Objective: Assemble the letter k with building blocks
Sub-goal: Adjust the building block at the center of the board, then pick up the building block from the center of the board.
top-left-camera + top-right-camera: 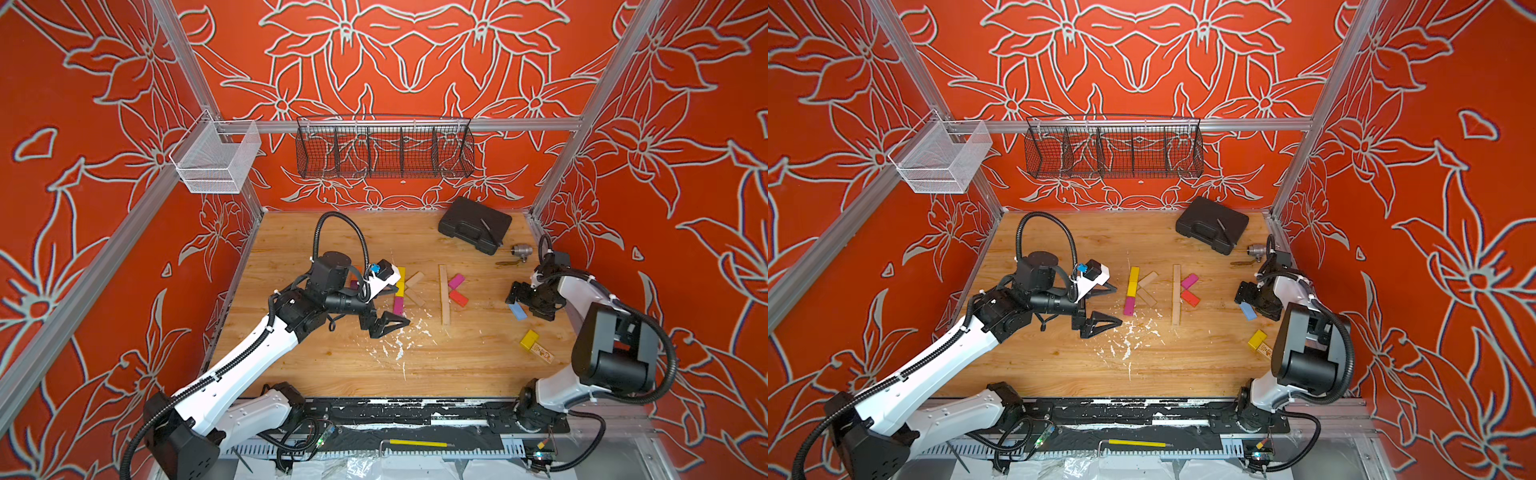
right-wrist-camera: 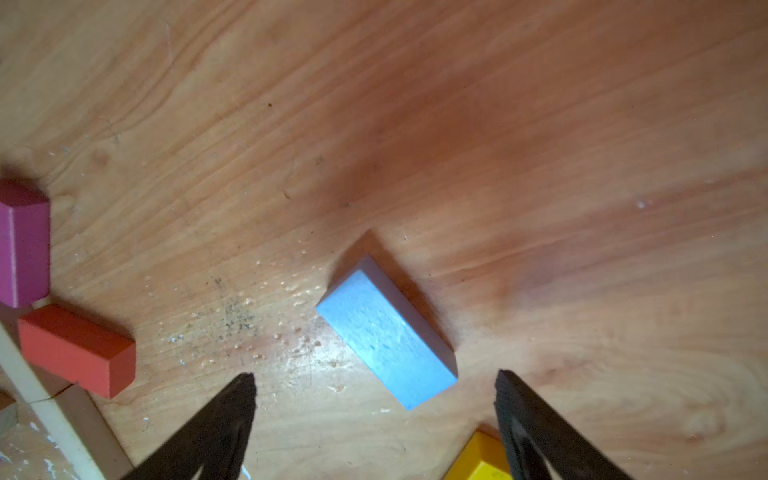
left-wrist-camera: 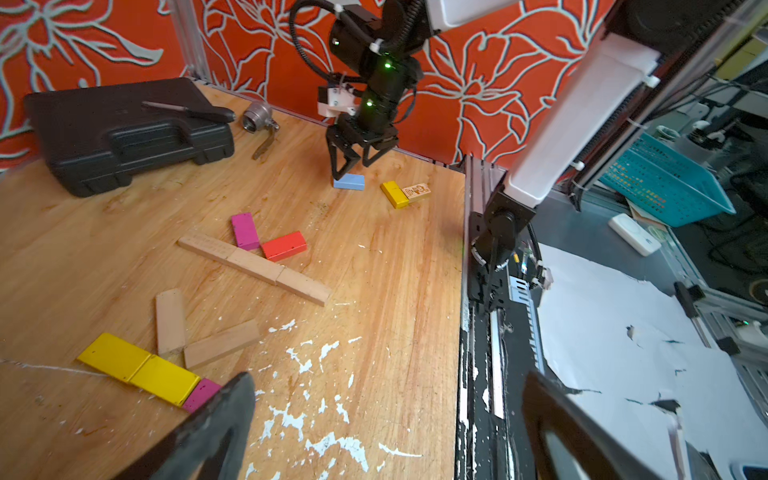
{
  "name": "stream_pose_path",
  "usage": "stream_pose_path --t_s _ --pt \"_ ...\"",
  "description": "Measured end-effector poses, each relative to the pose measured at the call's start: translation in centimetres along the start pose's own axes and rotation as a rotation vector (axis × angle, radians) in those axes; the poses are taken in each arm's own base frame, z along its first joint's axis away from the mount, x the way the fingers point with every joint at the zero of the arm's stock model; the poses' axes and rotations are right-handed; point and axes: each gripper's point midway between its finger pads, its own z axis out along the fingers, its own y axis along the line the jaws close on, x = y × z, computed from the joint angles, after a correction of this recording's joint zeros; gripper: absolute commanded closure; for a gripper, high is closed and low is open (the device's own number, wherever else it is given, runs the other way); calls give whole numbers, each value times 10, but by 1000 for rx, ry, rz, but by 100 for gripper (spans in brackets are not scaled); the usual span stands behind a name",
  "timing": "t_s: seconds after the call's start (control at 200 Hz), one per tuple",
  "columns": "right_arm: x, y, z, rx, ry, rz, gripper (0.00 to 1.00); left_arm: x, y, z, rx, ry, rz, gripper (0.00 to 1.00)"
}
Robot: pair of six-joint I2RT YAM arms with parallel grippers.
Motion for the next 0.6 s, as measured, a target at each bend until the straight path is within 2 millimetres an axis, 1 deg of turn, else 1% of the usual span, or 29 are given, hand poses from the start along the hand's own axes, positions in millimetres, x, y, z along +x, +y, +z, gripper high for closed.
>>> stream_pose_path --t_s 0.105,0.175,0.255,0.34,0.435,0.601 --pt "1 2 11 28 42 -43 18 5 -8 2 46 4 34 3" --pt "2 3 16 44 67 -64 23 7 -10 2 61 3 49 3" --pt "4 4 19 53 84 -79 32 6 -11 2 68 0 63 3" --pt "7 2 20 61 99 -88 46 6 -11 2 67 -1 66 3" --pt "9 0 19 72 108 -85 58 6 -10 2 61 1 63 3" --pt "12 -2 19 90 116 -76 69 9 -7 4 52 11 38 3"
